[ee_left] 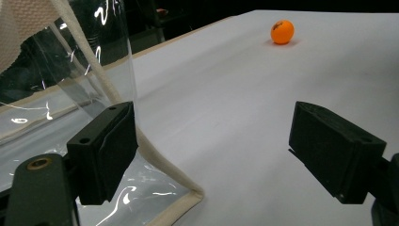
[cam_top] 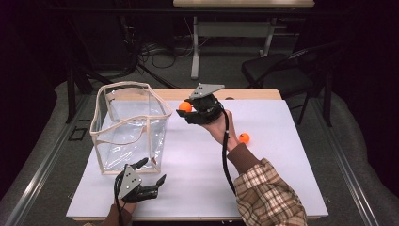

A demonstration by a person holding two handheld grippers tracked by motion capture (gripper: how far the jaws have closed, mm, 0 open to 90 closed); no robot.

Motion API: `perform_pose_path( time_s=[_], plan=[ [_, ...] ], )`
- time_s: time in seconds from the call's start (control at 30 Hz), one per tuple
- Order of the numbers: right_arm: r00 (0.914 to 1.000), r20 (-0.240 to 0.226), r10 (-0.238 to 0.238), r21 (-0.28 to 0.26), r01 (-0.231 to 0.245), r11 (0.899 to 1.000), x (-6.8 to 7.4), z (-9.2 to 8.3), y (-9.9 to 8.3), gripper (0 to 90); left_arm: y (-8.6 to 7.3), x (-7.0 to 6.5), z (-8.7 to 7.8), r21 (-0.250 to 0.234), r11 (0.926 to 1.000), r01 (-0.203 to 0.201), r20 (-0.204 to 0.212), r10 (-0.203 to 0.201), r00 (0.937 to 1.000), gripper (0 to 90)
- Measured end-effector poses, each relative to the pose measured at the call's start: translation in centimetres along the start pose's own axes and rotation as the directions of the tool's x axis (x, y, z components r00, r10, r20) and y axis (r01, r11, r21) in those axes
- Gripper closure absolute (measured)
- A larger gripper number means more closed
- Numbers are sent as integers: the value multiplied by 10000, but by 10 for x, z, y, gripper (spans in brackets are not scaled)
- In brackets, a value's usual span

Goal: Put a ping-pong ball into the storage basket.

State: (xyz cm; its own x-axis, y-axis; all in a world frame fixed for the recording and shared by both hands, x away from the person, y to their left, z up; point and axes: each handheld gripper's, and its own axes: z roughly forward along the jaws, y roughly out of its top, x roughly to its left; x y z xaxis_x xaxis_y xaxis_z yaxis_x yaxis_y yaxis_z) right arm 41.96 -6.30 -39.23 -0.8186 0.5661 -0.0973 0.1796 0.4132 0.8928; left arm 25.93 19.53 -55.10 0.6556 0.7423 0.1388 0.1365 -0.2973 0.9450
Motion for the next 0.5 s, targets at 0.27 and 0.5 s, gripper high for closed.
perform_pose_path(
  time_s=[0.27,0.5],
  plan=[
    [9999,-20,-117,-9,117,9999,1,3,7,512,0,0,0,5,10000,-14,-9,14,10000,157],
    [9998,-84,-187,-19,187,9998,1,7,14,512,0,0,0,14,10000,-57,-13,57,10000,157]
  ],
)
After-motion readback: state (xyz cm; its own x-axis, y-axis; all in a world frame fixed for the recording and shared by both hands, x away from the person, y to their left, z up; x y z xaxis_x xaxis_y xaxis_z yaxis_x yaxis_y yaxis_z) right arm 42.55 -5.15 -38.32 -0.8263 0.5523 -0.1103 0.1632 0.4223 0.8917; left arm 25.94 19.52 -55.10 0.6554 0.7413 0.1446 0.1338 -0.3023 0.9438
